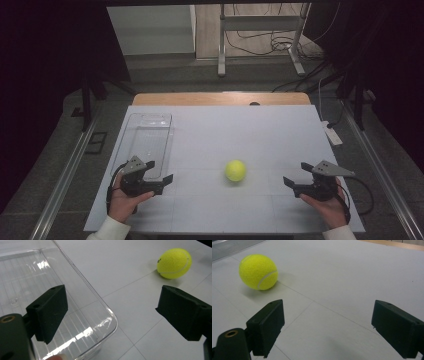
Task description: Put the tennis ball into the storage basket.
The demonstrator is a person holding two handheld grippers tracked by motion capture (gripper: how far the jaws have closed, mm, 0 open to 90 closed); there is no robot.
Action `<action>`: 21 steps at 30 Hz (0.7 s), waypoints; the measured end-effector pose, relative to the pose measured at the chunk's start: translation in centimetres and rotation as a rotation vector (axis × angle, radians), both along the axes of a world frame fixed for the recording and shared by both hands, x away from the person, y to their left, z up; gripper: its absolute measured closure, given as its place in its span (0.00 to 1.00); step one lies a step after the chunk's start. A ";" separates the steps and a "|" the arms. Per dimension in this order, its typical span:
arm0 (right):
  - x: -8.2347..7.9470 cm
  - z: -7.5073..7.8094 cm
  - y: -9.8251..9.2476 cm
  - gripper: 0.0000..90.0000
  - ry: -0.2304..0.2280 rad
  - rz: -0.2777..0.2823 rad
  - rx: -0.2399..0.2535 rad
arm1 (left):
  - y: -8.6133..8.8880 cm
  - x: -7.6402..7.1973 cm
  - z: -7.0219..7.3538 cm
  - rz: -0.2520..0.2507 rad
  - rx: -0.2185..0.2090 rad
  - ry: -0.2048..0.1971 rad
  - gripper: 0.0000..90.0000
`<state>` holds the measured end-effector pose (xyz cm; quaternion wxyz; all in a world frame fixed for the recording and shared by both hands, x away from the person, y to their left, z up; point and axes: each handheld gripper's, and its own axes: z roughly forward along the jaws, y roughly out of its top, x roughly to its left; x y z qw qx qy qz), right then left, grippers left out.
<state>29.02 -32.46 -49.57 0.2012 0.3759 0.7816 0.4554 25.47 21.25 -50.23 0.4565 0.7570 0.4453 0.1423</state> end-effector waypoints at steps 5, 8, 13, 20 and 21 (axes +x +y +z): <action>0.1 -0.1 0.1 0.14 0.000 0.004 -0.006 | 0.0 -0.1 -0.1 0.002 0.000 0.004 0.11; 0.2 -0.1 0.2 0.14 0.002 0.008 -0.012 | 0.1 -0.1 -0.1 0.006 0.001 0.002 0.11; 0.4 -0.1 0.4 0.14 0.000 0.017 -0.015 | 0.1 -0.3 0.0 0.010 0.007 -0.006 0.11; 0.0 0.1 0.8 0.14 -0.007 0.026 -0.014 | 0.0 -0.4 -0.1 0.012 0.012 -0.009 0.11; 0.0 0.1 0.9 0.14 -0.010 0.030 -0.009 | -0.1 -0.4 -0.1 0.011 0.010 -0.010 0.11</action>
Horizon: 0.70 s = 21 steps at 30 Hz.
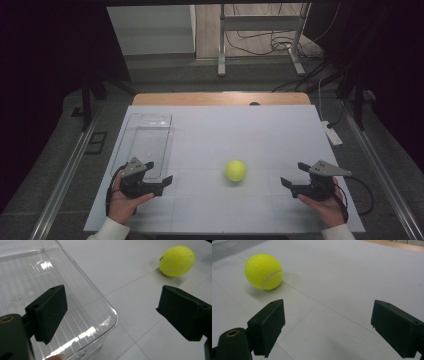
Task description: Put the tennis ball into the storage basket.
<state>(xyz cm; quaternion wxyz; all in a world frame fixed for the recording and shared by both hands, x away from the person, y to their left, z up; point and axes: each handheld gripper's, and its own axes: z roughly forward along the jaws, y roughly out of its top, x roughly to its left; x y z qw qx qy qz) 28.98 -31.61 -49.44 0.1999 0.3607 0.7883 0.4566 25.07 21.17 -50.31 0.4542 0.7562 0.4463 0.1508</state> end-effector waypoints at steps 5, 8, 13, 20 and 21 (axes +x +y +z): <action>0.0 0.0 0.4 0.14 0.000 0.014 -0.001 | -0.2 -0.1 0.1 -0.004 0.007 -0.006 0.11; 0.0 0.0 0.4 0.14 0.001 0.016 0.000 | -0.2 -0.1 0.0 -0.001 0.010 -0.007 0.11; 0.1 0.0 0.4 0.14 0.003 0.018 -0.001 | -0.2 -0.1 0.2 0.004 -0.002 -0.008 0.11; 0.2 0.0 0.4 0.14 0.008 0.016 0.009 | -0.3 -0.1 0.3 0.004 0.001 -0.006 0.11; 0.2 0.0 0.4 0.14 0.008 0.016 0.009 | -0.3 -0.1 0.3 0.004 0.001 -0.006 0.11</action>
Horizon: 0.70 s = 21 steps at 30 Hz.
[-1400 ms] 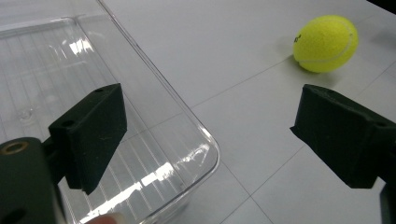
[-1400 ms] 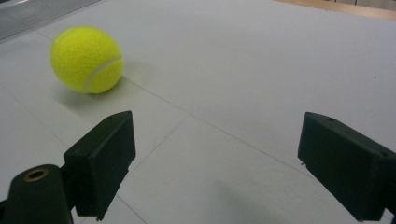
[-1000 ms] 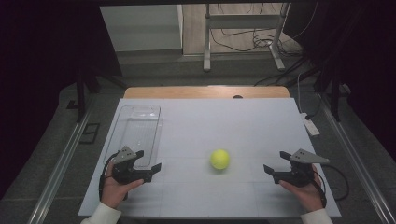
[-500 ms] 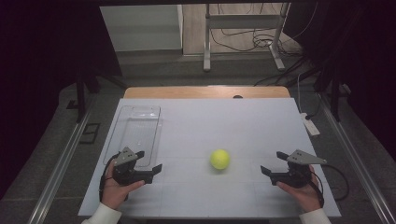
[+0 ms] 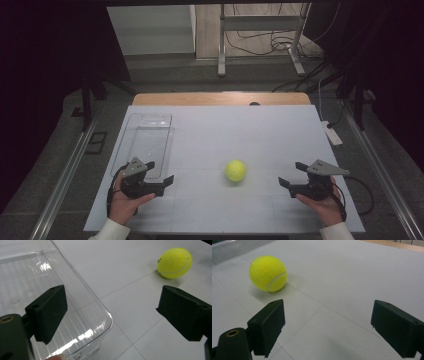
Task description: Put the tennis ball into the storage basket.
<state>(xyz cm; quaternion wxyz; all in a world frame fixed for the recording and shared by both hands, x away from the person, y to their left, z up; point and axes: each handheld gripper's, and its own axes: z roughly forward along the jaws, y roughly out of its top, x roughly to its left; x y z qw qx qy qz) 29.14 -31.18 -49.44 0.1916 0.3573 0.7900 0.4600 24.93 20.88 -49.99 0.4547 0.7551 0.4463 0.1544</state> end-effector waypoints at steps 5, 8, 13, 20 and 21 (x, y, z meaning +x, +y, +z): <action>0.0 -0.1 0.1 0.14 0.003 0.007 -0.006 | 0.0 0.1 0.2 -0.007 -0.004 0.001 0.11; 0.0 -0.1 0.1 0.14 0.001 0.003 -0.004 | 0.0 0.2 0.3 -0.011 -0.009 0.008 0.11; 0.2 -0.1 0.1 0.14 0.004 -0.003 -0.004 | -0.2 0.3 0.7 -0.018 -0.001 0.022 0.10; 0.1 -0.1 0.2 0.14 0.004 -0.003 -0.004 | -0.4 0.7 1.3 -0.038 0.006 0.044 0.09; 0.2 -0.1 0.2 0.14 0.006 -0.003 -0.008 | -0.4 0.7 1.3 -0.039 0.005 0.044 0.09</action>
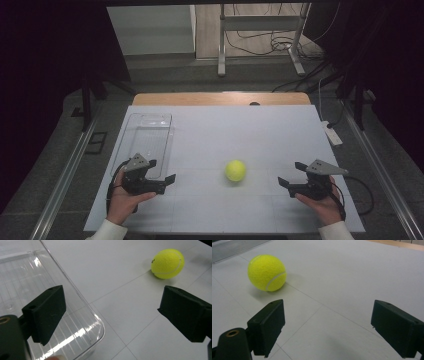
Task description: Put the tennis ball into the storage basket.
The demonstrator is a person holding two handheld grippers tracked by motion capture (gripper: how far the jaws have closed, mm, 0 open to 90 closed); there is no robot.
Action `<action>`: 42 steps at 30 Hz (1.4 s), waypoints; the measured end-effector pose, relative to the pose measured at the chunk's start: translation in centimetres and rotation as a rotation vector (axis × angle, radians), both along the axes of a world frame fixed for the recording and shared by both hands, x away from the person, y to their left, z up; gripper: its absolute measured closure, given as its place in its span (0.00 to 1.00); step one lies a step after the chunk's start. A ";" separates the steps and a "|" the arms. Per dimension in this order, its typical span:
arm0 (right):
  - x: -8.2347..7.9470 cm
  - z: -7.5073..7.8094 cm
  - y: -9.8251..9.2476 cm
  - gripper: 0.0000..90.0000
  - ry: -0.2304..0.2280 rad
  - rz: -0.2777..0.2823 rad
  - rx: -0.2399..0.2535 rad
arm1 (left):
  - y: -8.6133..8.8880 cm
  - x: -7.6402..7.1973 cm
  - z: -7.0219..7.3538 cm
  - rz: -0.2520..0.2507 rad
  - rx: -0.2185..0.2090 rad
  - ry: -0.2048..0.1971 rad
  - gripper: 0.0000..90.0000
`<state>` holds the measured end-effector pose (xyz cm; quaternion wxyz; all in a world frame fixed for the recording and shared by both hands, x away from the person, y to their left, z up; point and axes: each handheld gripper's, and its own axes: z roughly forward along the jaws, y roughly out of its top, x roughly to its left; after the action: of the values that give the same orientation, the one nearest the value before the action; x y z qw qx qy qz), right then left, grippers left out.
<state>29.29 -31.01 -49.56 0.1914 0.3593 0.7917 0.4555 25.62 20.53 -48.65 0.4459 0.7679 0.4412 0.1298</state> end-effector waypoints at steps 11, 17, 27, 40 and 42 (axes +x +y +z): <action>0.0 -0.1 0.0 0.14 0.001 0.000 -0.008 | -0.3 0.3 1.1 -0.040 -0.012 0.007 0.09; -0.1 -0.2 0.1 0.14 0.005 -0.001 -0.015 | -0.4 0.8 1.5 -0.040 -0.011 0.015 0.11; 0.0 -0.3 0.1 0.14 0.005 0.001 -0.016 | -1.1 1.2 2.3 -0.064 -0.001 0.019 0.11; 0.0 -0.3 0.1 0.14 0.005 0.005 -0.014 | -2.6 2.1 3.0 -0.104 0.010 0.014 0.11; 0.0 -0.3 0.1 0.14 0.007 0.004 -0.013 | -2.9 2.3 3.1 -0.111 0.008 0.013 0.11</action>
<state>29.27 -30.95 -49.90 0.1899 0.3580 0.7960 0.4496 27.91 17.65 -45.54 0.4464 0.7937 0.4005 0.1017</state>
